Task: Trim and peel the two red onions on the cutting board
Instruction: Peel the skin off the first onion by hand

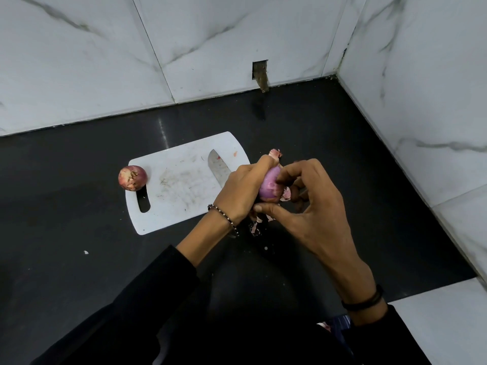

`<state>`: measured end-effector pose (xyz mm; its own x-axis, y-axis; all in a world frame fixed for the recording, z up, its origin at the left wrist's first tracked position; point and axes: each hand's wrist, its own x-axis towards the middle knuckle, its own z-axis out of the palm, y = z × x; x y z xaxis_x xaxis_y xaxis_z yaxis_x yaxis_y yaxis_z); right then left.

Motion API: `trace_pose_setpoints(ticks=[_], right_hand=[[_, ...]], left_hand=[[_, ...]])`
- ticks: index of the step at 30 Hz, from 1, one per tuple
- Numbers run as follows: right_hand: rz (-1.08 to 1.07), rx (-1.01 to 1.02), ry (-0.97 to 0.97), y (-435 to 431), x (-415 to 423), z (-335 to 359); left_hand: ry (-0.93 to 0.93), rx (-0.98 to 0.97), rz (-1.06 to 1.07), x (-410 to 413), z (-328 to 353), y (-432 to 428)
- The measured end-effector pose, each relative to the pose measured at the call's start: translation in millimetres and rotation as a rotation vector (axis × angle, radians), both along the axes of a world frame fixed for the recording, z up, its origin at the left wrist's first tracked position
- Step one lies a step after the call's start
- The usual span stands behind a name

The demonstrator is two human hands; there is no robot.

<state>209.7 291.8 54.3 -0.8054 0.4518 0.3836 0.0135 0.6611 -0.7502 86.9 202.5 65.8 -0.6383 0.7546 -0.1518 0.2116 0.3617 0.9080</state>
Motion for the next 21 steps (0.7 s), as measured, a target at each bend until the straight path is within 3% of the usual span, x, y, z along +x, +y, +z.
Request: trace_pose_setpoints(ticks=[4, 13, 21], right_hand=[[0.054, 0.061, -0.048, 5, 4, -1], [0.112, 0.182, -0.140, 10, 9, 4], [0.065, 0.210, -0.060, 3, 10, -3]], left_hand=[[0.208, -0.208, -0.116, -2, 4, -2], [0.295, -0.489, -0.244, -6, 16, -1], [0.175, -0.477, -0.235, -6, 22, -2]])
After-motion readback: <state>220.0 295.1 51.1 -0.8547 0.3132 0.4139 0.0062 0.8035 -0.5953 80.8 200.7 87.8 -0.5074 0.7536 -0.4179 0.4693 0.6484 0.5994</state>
